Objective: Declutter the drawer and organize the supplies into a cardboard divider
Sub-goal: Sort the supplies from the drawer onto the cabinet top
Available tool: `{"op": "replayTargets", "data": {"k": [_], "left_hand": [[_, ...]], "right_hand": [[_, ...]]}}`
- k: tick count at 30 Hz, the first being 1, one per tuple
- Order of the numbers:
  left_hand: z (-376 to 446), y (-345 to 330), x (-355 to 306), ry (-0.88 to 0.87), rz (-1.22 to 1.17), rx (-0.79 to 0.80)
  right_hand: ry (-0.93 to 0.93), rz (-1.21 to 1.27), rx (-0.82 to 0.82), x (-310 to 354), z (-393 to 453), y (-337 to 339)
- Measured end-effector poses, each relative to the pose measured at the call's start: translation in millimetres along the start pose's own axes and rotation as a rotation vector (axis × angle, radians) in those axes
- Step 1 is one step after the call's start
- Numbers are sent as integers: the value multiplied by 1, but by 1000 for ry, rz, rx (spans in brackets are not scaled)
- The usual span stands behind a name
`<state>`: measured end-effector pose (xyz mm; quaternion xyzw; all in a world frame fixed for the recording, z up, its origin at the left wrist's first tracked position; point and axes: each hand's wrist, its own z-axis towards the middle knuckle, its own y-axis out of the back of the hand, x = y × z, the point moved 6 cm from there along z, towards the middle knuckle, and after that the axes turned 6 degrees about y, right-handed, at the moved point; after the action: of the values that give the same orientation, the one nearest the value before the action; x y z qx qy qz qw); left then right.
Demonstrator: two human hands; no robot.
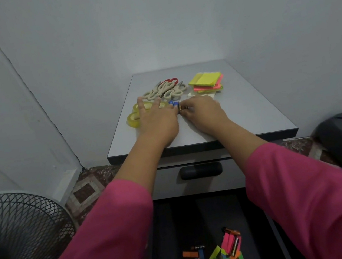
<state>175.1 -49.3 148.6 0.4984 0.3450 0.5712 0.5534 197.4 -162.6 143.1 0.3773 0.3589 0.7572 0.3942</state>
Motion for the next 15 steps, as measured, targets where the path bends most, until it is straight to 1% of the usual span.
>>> {"op": "replayTargets", "data": {"k": [6,15], "left_hand": [[-5,5,0,-2,-36,-12],[-44,21,-6,2,-156,-88]], "right_hand": [[-9,15,-28,1,-4,4],[-34,60,-146,7,-27,23]]}}
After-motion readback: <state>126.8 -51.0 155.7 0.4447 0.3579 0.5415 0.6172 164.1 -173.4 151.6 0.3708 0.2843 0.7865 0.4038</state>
